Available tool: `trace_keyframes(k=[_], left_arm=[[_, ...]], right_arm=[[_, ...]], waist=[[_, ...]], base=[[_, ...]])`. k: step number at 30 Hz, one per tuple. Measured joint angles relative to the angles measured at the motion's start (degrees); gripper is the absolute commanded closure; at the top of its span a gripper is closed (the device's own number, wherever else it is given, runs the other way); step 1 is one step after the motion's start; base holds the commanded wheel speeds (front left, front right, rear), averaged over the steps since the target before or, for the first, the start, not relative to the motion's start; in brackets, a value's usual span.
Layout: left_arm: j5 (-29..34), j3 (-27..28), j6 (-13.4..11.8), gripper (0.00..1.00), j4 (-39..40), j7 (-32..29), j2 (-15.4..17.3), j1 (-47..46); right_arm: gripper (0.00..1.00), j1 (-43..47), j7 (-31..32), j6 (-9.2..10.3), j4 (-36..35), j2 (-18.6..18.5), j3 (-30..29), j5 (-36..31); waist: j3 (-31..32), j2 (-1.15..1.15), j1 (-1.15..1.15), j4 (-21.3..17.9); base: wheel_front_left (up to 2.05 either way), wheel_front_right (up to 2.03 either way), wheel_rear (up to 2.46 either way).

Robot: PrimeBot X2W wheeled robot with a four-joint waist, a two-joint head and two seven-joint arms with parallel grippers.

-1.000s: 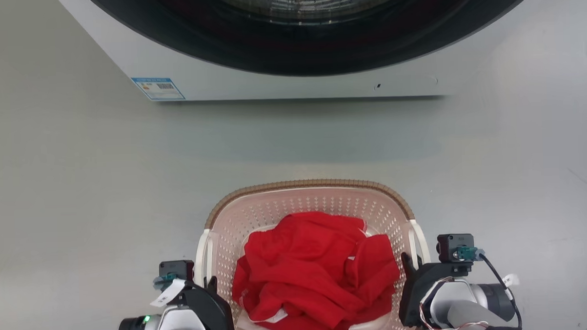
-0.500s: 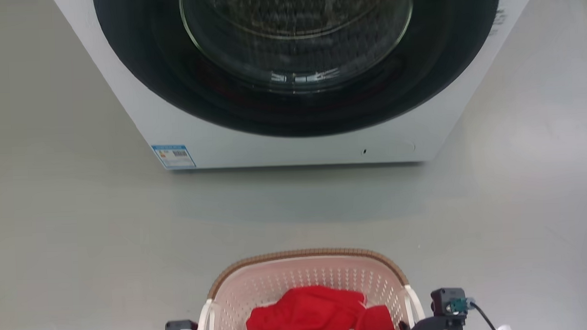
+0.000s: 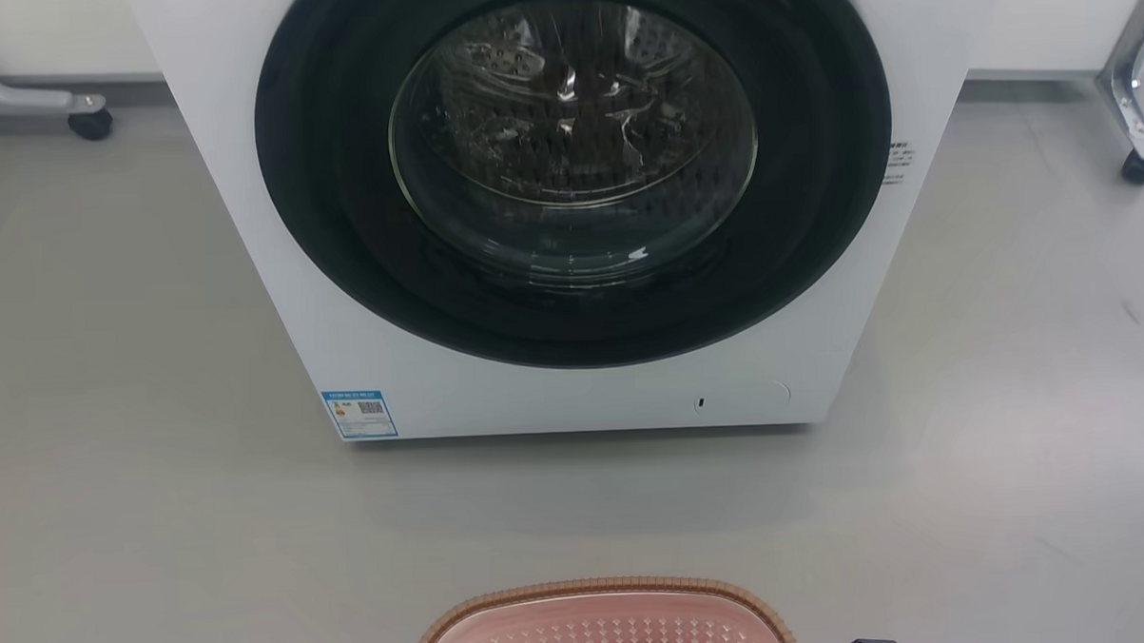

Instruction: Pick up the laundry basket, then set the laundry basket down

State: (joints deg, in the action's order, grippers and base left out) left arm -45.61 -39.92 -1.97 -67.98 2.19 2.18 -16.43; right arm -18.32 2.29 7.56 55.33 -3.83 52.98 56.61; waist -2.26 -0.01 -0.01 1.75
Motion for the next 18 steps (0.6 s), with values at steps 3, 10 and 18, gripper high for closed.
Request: trace_keyframes(k=[3, 10, 18], left_arm=[[-0.04, -0.23, 0.0, 1.0, -0.04, -0.1, 0.05, 0.35], [-0.11, -1.0, -0.03, 1.0, -0.1, -0.58, 0.07, 0.44], [-0.14, -1.7, -0.04, 1.0, 0.02, -0.58, 0.1, 0.49]], right_arm=[[1.0, 0.03, 0.23, 0.01, 0.09, 0.0, 0.64, 1.13], [1.0, 0.0, 0.74, 0.07, 0.73, -0.01, 1.99, 3.13], [1.0, -0.04, 0.75, 0.08, 1.65, -0.01, 3.56, 5.45]], waist=[[1.15, 0.0, 0.0, -0.09], [2.16, 0.0, 0.01, -0.17], [2.54, 0.0, 0.01, -0.24]], base=[[0.0, 0.0, 0.0], [0.0, 0.0, 0.0], [0.0, 0.0, 0.0]])
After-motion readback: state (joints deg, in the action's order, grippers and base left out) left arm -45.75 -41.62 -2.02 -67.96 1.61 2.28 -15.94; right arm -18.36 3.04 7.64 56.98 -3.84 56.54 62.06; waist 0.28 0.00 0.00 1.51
